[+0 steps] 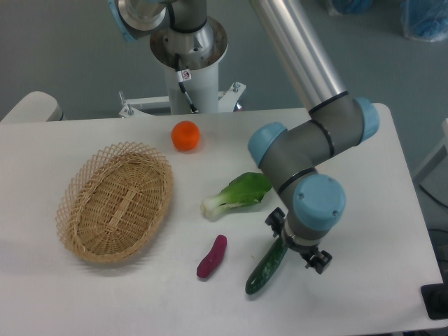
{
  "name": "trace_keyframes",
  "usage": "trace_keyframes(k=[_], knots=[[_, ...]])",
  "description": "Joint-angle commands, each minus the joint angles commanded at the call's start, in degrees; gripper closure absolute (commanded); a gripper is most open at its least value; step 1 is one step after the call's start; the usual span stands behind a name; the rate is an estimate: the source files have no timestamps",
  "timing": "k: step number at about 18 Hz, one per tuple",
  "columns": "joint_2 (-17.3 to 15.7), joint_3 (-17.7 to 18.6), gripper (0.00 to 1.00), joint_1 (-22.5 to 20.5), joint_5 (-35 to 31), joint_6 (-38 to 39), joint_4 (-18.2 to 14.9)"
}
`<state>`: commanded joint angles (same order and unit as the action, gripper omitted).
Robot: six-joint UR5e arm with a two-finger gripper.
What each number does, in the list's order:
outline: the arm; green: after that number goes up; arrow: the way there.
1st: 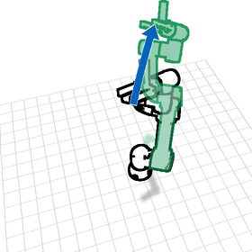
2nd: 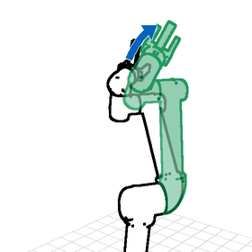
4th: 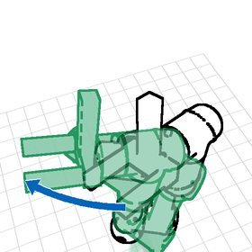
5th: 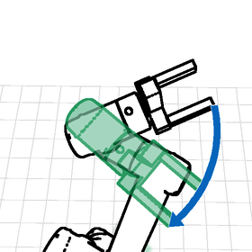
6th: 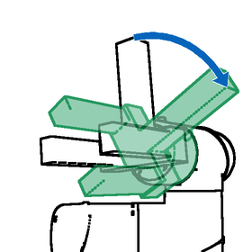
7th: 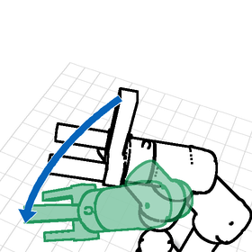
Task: Place the cucumber on the table
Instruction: 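Open the gripper to release the cucumber on the table, then raise the open gripper away from the cucumber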
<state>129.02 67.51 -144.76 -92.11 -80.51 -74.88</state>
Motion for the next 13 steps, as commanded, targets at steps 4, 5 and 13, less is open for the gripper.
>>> trace_keyframes(k=[4, 5, 13], knots=[[1.84, -3.87, 0.00, 0.00, 1.66, -2.28, -0.18], [2.28, -4.66, 0.00, -0.09, 2.63, -2.46, -0.18], [5.71, -8.97, 0.00, -0.44, 2.99, -3.08, -0.01]])
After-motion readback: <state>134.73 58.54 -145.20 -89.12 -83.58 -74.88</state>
